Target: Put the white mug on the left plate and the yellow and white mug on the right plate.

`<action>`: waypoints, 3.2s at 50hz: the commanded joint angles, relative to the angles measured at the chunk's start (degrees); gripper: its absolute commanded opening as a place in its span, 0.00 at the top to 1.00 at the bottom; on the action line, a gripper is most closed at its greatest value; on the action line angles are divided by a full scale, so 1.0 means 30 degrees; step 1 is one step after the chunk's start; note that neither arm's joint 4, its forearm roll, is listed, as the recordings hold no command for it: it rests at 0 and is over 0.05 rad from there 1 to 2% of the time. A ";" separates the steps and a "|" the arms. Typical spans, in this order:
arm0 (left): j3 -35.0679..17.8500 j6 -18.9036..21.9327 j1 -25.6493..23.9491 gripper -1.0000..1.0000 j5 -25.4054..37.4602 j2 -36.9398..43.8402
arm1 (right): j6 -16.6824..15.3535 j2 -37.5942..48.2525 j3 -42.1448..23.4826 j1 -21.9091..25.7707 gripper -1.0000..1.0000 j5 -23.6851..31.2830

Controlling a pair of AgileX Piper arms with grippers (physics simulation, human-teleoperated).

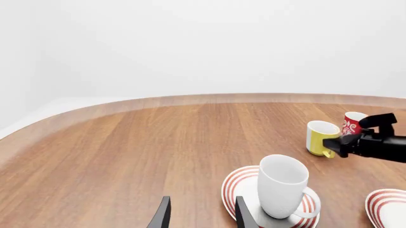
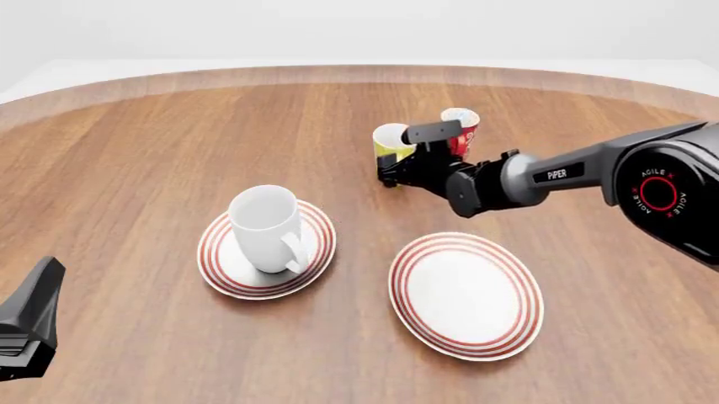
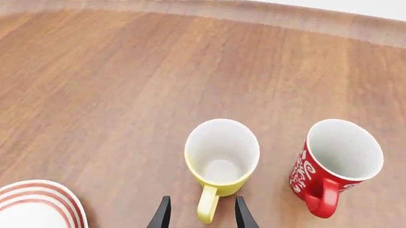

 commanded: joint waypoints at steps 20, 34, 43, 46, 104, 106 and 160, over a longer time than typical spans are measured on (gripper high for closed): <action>0.0000 0.0000 0.0000 0.00 0.0000 0.0000 | 0.0148 0.1247 -0.0962 0.0222 0.00 0.0645; 0.0000 0.0000 0.0000 0.00 0.0000 0.0000 | 0.0250 0.1659 -0.1200 0.0204 0.00 0.0873; 0.0000 0.0000 0.0000 0.00 0.0000 0.0000 | 0.0257 0.1489 -0.0989 0.0137 1.00 0.0735; 0.0000 0.0000 0.0000 0.00 0.0000 0.0000 | 0.0185 0.1321 -0.0815 0.0071 1.00 0.0629; 0.0000 0.0000 0.0000 0.00 0.0000 0.0000 | -0.0477 -0.6962 0.8461 0.0529 1.00 -0.3512; 0.0000 0.0000 0.0000 0.00 0.0000 0.0000 | -0.0217 -0.7518 0.9101 0.0609 1.00 -0.3786; 0.0000 0.0000 0.0000 0.00 0.0000 0.0000 | -0.0064 -1.8985 1.8438 0.1028 1.00 -0.2344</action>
